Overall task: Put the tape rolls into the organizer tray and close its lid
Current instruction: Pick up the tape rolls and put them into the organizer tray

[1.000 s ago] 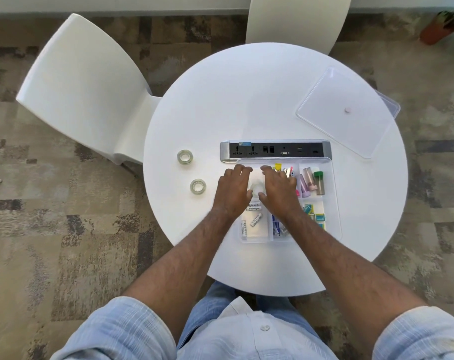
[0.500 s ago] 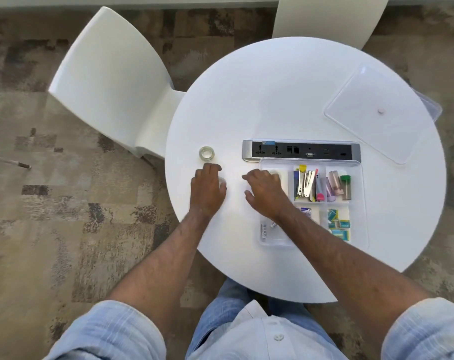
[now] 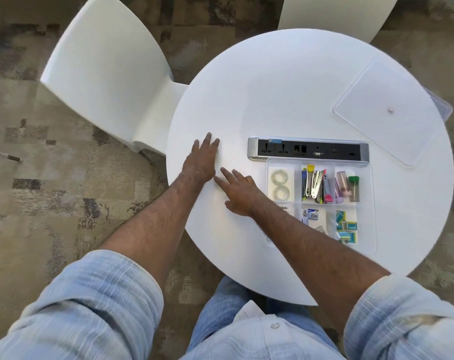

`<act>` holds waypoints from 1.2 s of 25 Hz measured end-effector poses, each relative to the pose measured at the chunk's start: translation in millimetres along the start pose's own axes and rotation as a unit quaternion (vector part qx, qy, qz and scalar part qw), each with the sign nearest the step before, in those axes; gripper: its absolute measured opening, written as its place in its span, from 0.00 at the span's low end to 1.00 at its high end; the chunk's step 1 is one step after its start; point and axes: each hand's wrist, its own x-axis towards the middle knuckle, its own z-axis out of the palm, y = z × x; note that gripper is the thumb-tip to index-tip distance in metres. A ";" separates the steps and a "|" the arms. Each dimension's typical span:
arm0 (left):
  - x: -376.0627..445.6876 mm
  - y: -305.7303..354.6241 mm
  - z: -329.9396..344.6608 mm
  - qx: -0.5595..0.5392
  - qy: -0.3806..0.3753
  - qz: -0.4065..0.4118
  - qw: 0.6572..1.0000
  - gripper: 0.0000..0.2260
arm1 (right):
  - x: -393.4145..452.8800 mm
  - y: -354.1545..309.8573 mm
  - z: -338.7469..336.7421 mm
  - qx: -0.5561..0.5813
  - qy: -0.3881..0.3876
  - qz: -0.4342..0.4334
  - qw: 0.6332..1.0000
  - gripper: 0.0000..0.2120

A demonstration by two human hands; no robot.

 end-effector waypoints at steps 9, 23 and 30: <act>-18.2 -12.3 15.2 0.017 0.039 0.028 0.999 0.24 | -3.4 -11.0 7.8 -0.059 0.027 -0.027 0.998 0.31; -78.5 -6.7 61.5 0.058 0.095 0.003 0.994 0.20 | -37.5 7.1 10.0 -0.058 0.098 -0.037 0.993 0.24; -96.2 49.4 65.5 -0.116 0.152 0.038 0.981 0.22 | -69.5 46.5 -17.0 0.098 0.252 0.033 0.962 0.23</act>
